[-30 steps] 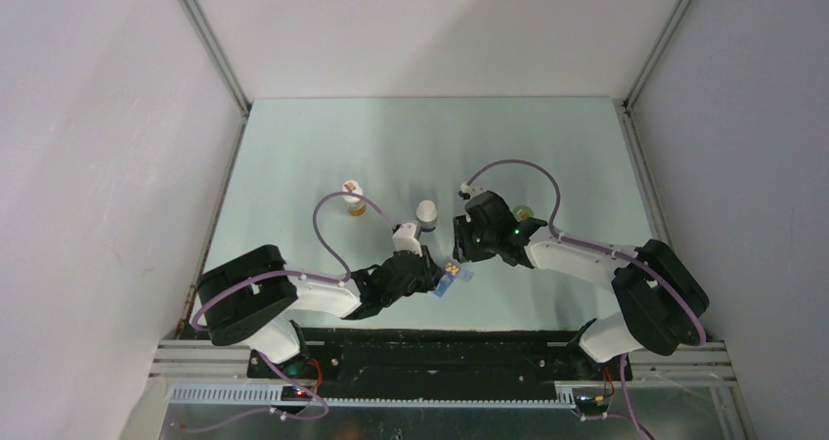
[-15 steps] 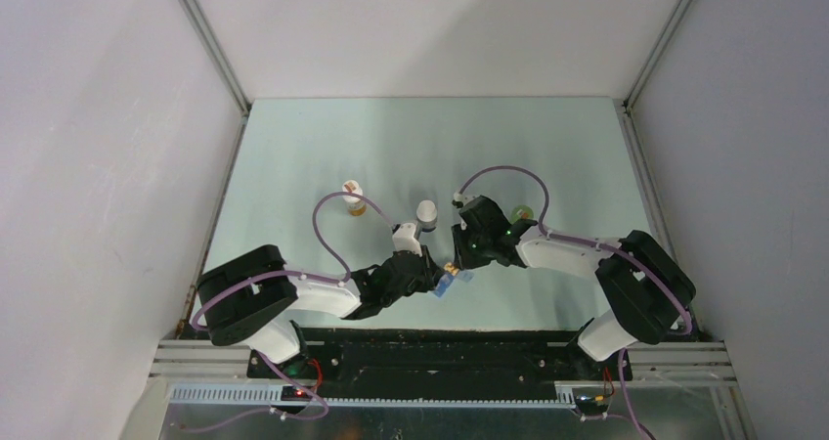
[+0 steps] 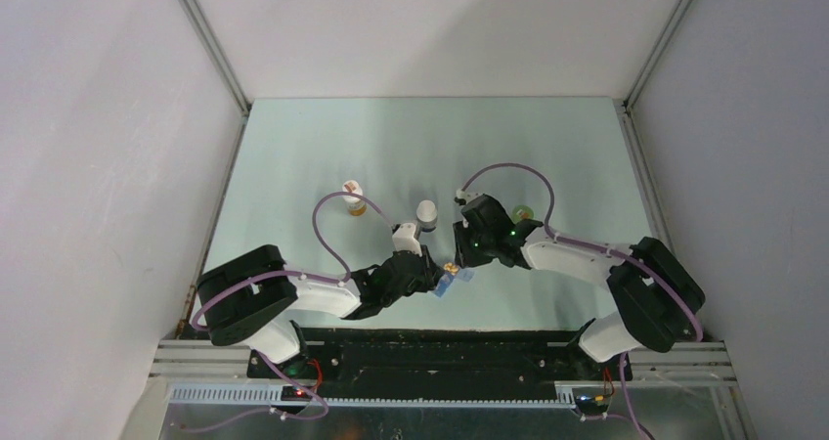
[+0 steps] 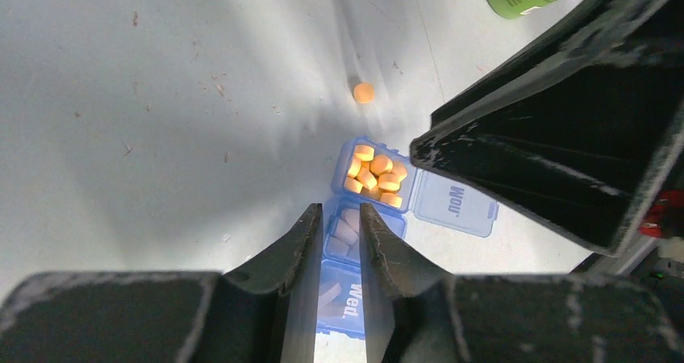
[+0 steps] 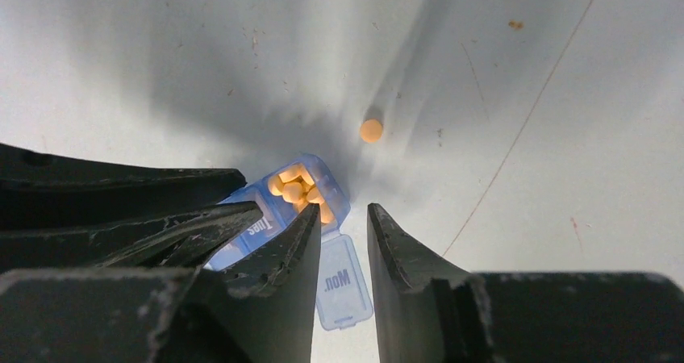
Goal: Sort the pills into containers
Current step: Adjust the pill in the pill container.
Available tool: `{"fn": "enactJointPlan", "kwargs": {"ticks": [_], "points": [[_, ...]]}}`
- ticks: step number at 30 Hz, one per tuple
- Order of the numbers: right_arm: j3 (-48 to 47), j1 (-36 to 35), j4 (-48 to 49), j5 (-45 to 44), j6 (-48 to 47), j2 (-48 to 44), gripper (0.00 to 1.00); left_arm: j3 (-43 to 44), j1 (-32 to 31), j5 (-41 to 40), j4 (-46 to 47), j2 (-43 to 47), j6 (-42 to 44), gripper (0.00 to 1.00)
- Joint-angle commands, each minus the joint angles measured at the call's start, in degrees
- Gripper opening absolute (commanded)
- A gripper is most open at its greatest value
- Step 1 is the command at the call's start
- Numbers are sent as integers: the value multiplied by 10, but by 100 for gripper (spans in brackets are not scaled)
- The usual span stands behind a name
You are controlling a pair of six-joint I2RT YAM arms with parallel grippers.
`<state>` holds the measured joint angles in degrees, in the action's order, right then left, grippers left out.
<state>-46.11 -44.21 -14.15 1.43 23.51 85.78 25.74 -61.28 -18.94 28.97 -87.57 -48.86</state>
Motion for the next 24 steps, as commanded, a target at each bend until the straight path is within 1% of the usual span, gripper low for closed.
{"fn": "enactJointPlan", "kwargs": {"ticks": [1,7,13,20,24], "points": [[-10,-2,-4,-25,5,-40,33,-14,1,-23,-79,-4,31,26],[-10,-2,-3,20,-8,-24,36,-14,1,-23,-77,-4,32,26],[-10,-6,-9,32,-21,3,41,-13,1,-22,-76,-4,32,26],[-10,-6,-5,28,-23,21,40,-14,1,-20,-75,-4,34,26],[-10,-7,-5,25,-19,8,39,-13,1,-19,-74,0,36,27]]}}
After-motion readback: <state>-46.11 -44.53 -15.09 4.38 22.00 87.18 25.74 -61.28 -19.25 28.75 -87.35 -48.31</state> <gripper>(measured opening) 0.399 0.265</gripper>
